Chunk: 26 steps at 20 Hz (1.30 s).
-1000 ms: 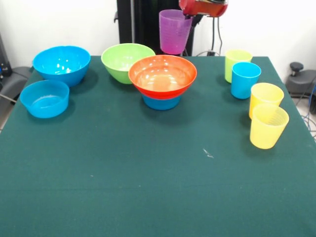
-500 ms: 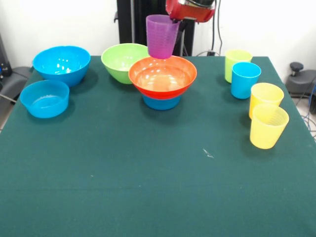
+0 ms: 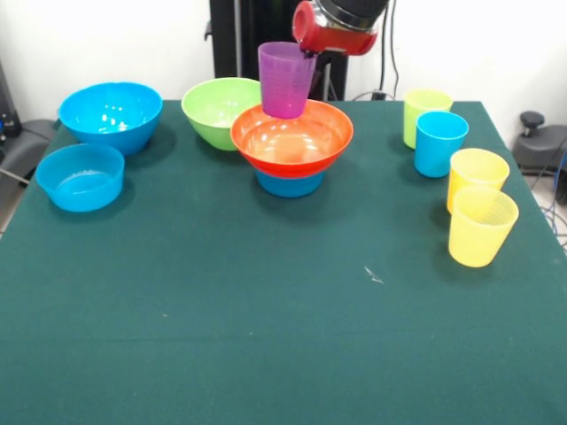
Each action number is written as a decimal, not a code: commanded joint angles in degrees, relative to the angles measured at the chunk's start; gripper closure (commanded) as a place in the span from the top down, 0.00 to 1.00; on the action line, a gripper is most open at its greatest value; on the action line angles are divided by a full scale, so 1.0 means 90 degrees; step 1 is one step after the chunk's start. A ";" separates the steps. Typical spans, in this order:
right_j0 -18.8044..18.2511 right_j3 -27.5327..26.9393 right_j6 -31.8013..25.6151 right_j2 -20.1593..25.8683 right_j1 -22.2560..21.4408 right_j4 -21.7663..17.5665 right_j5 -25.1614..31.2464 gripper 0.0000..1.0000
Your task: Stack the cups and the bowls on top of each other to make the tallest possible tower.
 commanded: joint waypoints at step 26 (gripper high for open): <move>0.0234 -0.0134 0.1100 0.0244 0.0459 0.0044 -0.0367 0.00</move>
